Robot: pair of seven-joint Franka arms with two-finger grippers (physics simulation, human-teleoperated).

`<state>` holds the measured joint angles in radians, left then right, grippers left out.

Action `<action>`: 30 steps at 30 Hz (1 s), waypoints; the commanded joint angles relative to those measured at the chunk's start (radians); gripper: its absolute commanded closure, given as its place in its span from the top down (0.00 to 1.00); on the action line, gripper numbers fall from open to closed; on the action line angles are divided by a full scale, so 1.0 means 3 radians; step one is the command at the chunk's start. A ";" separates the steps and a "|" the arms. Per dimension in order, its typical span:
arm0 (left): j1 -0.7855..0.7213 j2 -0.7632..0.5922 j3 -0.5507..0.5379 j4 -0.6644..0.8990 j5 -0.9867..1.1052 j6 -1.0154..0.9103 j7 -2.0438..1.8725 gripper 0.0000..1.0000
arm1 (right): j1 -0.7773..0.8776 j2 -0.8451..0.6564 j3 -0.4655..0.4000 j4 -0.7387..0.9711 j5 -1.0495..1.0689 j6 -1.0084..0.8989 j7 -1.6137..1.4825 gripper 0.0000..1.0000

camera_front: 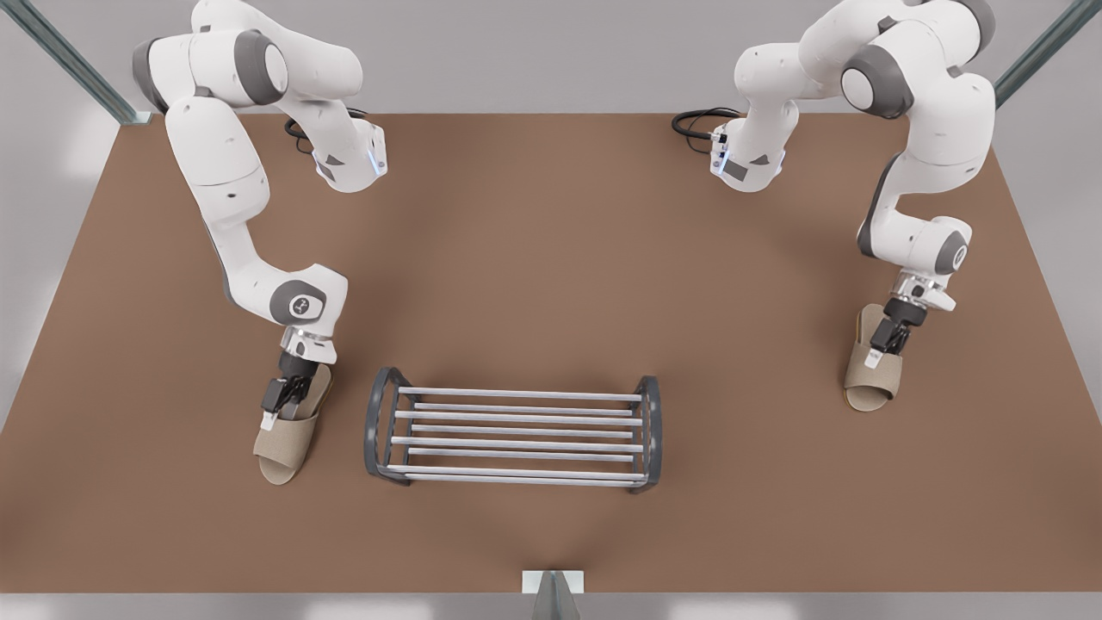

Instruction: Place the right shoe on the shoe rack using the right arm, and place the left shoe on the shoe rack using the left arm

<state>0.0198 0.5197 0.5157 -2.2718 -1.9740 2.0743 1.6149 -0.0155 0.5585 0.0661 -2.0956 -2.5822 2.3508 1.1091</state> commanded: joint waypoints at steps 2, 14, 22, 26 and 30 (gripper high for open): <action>0.0001 0.0006 -0.0016 0.0015 -0.0011 0.0040 0.0012 0.76 | 0.0001 -0.0001 -0.0006 0.0067 -0.0080 0.0018 0.0404 1.00; -0.0015 -0.0060 -0.0022 0.0097 0.0010 0.0040 -0.0249 0.36 | 0.0011 0.0168 -0.0133 0.0221 -0.0300 0.0013 0.0532 1.00; -0.0234 -0.0857 -0.0471 0.0307 0.0204 0.0832 -0.1476 0.29 | 0.0047 0.0240 -0.0164 0.0261 -0.0402 0.0003 0.0665 0.81; -0.0429 -0.1277 -0.1427 0.0710 0.0204 0.2386 -0.2739 0.29 | 0.0047 0.0224 -0.0159 0.0261 -0.0407 0.0003 0.0660 0.75; -0.0434 -0.1298 -0.2302 0.1186 0.0194 0.3531 -0.3603 0.29 | 0.0057 0.0204 -0.0164 0.0256 -0.0412 0.0003 0.0726 0.66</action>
<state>-0.1196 0.1337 -0.1383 -1.9340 -1.9160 2.7383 1.2250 0.0003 0.6217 0.0169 -2.0195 -2.7044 2.3524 1.2562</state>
